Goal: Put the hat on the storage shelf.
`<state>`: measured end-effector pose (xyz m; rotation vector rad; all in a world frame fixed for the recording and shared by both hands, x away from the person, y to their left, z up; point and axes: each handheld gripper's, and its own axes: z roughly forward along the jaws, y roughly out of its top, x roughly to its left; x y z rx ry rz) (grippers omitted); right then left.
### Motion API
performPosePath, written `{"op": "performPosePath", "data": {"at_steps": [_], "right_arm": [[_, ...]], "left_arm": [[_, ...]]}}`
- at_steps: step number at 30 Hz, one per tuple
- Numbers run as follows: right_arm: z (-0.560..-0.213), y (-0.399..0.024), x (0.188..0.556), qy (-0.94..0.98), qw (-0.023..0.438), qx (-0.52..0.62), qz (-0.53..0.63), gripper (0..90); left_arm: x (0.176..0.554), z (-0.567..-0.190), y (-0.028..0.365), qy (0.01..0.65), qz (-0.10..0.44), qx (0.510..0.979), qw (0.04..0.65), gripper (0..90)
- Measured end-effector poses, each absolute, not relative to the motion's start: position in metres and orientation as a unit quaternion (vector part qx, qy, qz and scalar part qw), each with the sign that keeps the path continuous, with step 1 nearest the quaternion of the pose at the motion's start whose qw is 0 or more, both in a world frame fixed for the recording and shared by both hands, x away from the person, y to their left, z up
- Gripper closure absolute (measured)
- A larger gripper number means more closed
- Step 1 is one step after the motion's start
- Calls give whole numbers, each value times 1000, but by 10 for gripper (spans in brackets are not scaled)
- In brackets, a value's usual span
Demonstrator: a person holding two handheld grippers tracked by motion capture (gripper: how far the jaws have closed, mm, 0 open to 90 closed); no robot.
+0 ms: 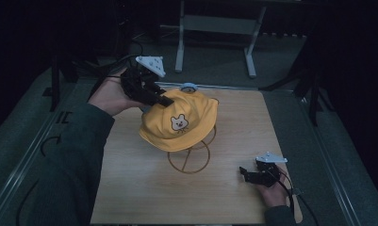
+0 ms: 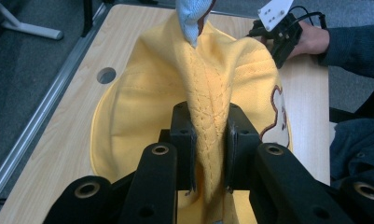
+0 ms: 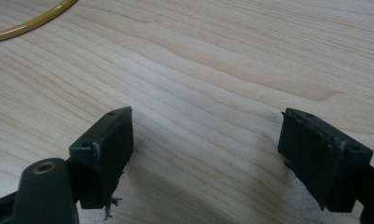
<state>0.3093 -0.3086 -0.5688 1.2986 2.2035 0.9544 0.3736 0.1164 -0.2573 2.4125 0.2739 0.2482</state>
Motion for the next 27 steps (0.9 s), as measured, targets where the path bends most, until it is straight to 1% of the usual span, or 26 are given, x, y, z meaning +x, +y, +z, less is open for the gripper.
{"op": "performPosePath", "data": {"at_steps": [20, 27], "right_arm": [[-569, -309, 309, 790, 204, 466, 342, 180], [-569, -309, 310, 791, 204, 465, 342, 180]], "left_arm": [[381, -263, 102, 115, 96, 929, 338, 765], [385, -265, 94, 109, 95, 932, 333, 762]]}}
